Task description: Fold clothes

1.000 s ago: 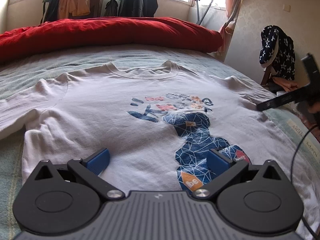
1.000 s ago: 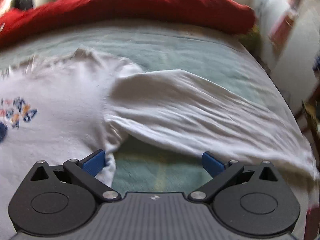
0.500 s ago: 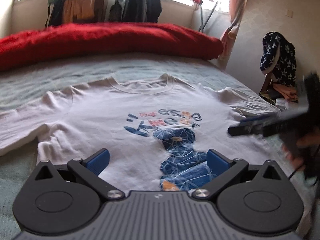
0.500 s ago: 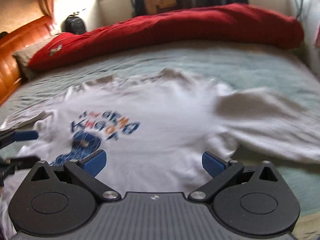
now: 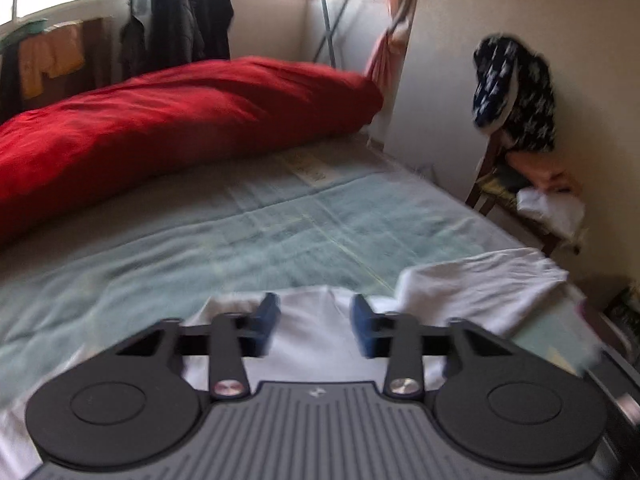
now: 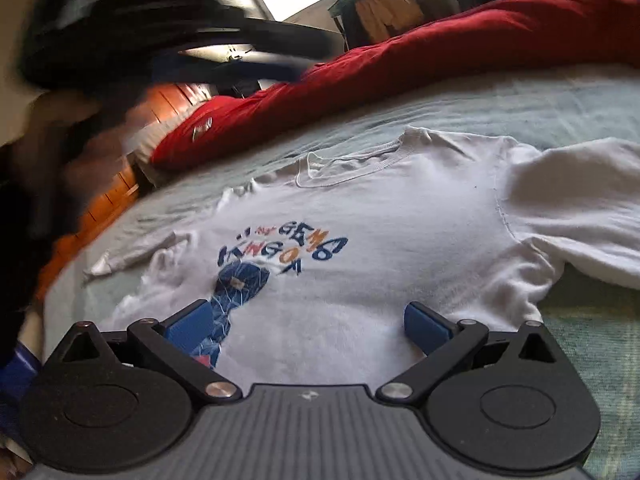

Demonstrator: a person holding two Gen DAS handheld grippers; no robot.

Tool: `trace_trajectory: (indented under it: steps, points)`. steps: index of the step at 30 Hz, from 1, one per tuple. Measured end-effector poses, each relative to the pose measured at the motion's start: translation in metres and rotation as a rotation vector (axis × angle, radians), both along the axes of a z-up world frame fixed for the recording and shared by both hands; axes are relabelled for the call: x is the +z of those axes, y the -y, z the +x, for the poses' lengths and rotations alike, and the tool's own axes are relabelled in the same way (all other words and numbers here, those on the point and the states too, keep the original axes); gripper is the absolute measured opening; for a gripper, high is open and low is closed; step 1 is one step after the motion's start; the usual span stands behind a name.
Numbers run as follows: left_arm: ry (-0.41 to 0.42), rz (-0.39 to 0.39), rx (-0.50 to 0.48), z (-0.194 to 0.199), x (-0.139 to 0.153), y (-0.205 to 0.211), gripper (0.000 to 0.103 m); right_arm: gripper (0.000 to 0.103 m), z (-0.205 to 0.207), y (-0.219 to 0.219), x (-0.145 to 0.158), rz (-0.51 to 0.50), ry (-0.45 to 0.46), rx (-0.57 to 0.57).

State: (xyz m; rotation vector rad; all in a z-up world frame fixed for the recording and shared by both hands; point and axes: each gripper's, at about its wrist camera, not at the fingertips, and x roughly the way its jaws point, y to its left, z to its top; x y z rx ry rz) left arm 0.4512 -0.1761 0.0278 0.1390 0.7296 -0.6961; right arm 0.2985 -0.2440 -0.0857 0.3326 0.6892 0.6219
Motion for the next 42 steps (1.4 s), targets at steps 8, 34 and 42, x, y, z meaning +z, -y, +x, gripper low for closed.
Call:
trace_trajectory:
  steps: [8,34,42]
  points:
    - [-0.030,0.111,-0.227,0.059,-0.061,0.072,0.035,0.103,0.001,0.009,-0.005,0.060,-0.008,0.005]
    - [0.088,0.204,-0.172,0.043,-0.062,0.070,0.018,0.103,0.001,0.012,-0.005,0.087,-0.011,0.004]
    - [0.111,0.211,-0.294,0.039,-0.059,0.097,0.032,0.103,0.001,0.010,-0.006,0.083,-0.010,0.004]
